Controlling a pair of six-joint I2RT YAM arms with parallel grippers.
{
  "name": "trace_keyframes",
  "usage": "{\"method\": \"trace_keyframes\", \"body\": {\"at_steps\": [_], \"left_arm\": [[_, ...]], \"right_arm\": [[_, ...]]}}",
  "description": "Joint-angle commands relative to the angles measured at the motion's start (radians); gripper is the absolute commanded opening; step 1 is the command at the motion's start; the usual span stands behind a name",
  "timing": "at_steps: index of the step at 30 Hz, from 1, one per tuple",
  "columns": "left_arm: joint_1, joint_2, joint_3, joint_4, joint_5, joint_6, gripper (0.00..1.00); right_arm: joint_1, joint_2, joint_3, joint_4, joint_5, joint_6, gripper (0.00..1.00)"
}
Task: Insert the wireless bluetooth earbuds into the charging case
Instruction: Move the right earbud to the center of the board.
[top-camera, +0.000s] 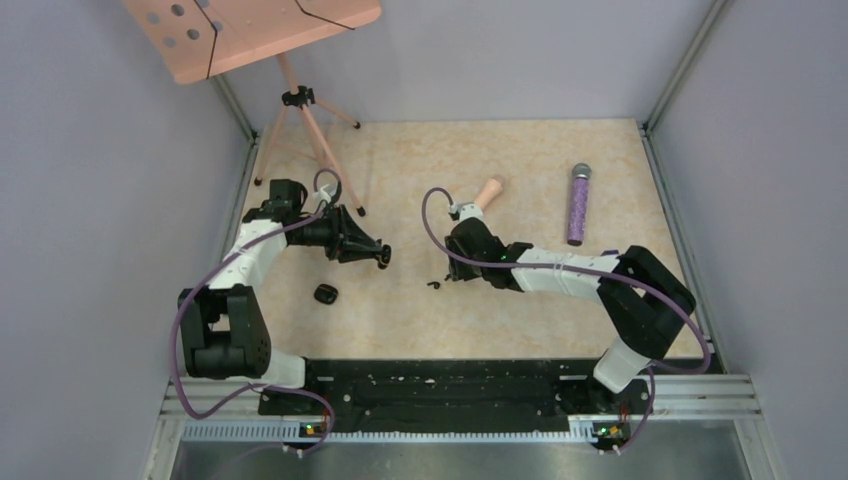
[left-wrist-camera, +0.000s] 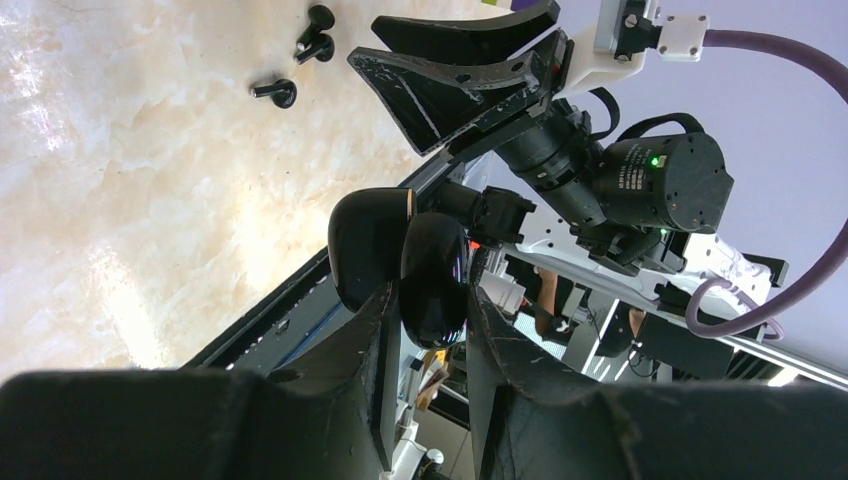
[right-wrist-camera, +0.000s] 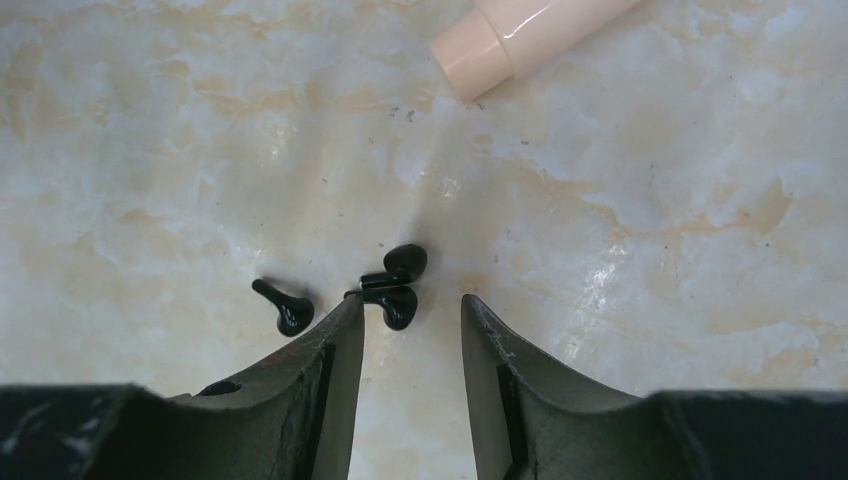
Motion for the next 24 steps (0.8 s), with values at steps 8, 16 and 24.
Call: {"method": "trace_keyframes", "body": {"at_steps": [8, 16, 24], "left_arm": [[0.005, -0.053, -0.014, 0.02, 0.027, -0.005, 0.0], [0.005, -0.066, -0.02, 0.015, 0.025, -0.003, 0.0], [0.006, -0.064, -0.025, 0.022, 0.028, -0.007, 0.0]], "right_arm": [[-0.006, -0.005, 0.004, 0.045, -0.05, 0.054, 0.4], [0.009, 0.007, 0.028, 0.044, -0.078, 0.045, 0.4], [0.01, 0.098, 0.03, 0.038, -0.048, 0.05, 0.4]]}}
